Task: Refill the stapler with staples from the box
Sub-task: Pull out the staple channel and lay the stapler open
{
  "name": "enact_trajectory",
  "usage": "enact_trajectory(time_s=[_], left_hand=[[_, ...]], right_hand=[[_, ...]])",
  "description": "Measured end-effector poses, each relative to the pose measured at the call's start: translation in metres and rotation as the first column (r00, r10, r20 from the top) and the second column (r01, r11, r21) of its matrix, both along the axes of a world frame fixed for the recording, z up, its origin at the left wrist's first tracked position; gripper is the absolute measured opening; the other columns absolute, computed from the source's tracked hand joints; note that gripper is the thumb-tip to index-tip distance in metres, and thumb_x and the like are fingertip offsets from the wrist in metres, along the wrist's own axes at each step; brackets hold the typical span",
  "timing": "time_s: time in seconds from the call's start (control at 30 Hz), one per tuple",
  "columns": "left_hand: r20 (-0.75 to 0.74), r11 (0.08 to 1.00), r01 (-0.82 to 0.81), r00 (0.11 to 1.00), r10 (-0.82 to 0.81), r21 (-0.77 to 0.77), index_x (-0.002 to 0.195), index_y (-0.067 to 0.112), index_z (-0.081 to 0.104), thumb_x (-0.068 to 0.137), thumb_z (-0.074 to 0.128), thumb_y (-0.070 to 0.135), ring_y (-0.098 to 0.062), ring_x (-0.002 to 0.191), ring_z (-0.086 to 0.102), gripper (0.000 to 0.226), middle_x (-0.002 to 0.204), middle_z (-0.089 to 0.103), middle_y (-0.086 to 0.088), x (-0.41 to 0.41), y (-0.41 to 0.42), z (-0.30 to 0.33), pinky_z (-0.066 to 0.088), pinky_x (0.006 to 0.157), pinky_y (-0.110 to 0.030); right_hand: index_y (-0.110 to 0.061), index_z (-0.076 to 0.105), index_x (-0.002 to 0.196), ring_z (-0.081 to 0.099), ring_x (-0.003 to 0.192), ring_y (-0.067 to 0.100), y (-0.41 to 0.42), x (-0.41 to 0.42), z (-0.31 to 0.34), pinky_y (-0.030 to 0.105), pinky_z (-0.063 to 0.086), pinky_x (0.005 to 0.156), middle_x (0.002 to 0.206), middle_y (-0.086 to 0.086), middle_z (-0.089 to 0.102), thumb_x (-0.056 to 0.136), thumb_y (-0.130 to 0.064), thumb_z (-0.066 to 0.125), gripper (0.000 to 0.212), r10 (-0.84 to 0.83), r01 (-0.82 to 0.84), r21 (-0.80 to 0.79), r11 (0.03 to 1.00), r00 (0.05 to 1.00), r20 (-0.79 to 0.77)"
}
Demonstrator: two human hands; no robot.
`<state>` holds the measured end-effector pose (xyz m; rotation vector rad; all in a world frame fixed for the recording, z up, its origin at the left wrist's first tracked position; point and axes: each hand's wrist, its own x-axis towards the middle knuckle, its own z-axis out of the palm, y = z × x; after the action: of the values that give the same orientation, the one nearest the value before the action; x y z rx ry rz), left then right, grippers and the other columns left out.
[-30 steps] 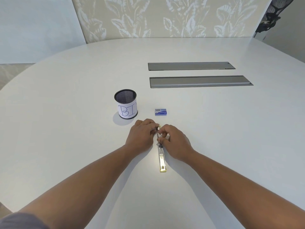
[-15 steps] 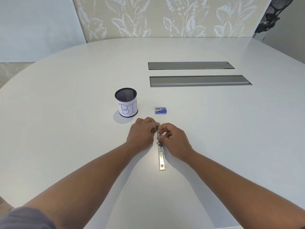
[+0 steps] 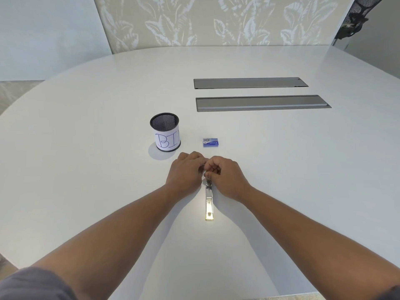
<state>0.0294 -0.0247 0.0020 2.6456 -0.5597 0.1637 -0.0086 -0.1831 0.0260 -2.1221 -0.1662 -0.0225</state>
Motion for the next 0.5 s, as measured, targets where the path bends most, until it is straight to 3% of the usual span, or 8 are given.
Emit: enact_trajectory(time_s=[0.13, 0.27, 0.33, 0.43, 0.5], left_hand=[[-0.006, 1.0, 0.0, 1.0, 0.0, 0.011, 0.113, 0.037, 0.066, 0.089, 0.048, 0.017, -0.023, 0.101, 0.048, 0.036, 0.12, 0.061, 0.017, 0.0, -0.001, 0.0, 0.042, 0.083, -0.034], [0.009, 1.0, -0.024, 1.0, 0.024, 0.009, 0.116, 0.035, 0.066, 0.093, 0.049, 0.019, -0.023, 0.103, 0.049, 0.033, 0.12, 0.062, 0.018, 0.0, -0.001, -0.002, 0.044, 0.084, -0.035], [0.014, 0.999, -0.028, 0.999, 0.028, -0.02, 0.12, 0.036, 0.066, 0.095, 0.05, 0.021, -0.023, 0.102, 0.049, 0.033, 0.12, 0.062, 0.018, 0.0, -0.001, -0.003, 0.045, 0.085, -0.037], [0.011, 0.998, -0.031, 0.999, 0.031, -0.049, 0.121, 0.036, 0.066, 0.096, 0.052, 0.022, -0.022, 0.102, 0.049, 0.032, 0.119, 0.063, 0.018, 0.001, -0.001, -0.005, 0.046, 0.087, -0.038], [0.002, 0.998, -0.027, 1.0, 0.027, -0.053, 0.122, 0.036, 0.066, 0.097, 0.052, 0.024, -0.022, 0.104, 0.049, 0.032, 0.12, 0.063, 0.018, 0.001, 0.0, -0.006, 0.044, 0.09, -0.037]], right_hand=[[-0.017, 0.065, 0.081, 0.064, 0.075, 0.02, -0.004, -0.008, -0.001, 0.028, 0.054, 0.073, 0.076, -0.004, 0.066, 0.083, 0.003, 0.069, 0.02, 0.049, -0.049, -0.012, 0.999, 0.997, 0.057], [-0.024, 0.063, 0.087, 0.061, 0.073, 0.008, -0.008, -0.017, -0.005, 0.018, 0.051, 0.072, 0.081, -0.002, 0.067, 0.082, 0.002, 0.073, 0.028, 0.069, -0.071, 0.025, 0.997, 0.995, 0.069], [-0.026, 0.064, 0.088, 0.062, 0.074, 0.008, -0.009, -0.02, -0.01, 0.02, 0.052, 0.075, 0.082, -0.001, 0.068, 0.081, -0.001, 0.075, 0.028, 0.054, -0.057, 0.058, 0.997, 0.997, 0.06], [-0.027, 0.067, 0.089, 0.063, 0.078, 0.016, -0.012, -0.023, -0.015, 0.027, 0.053, 0.076, 0.086, -0.001, 0.07, 0.077, -0.013, 0.083, 0.025, 0.036, -0.039, 0.08, 0.996, 0.999, 0.038], [-0.027, 0.068, 0.091, 0.06, 0.077, 0.01, -0.012, -0.024, -0.017, 0.023, 0.051, 0.074, 0.086, -0.008, 0.068, 0.074, -0.024, 0.088, 0.026, 0.032, -0.035, 0.058, 0.998, 0.998, 0.048]])
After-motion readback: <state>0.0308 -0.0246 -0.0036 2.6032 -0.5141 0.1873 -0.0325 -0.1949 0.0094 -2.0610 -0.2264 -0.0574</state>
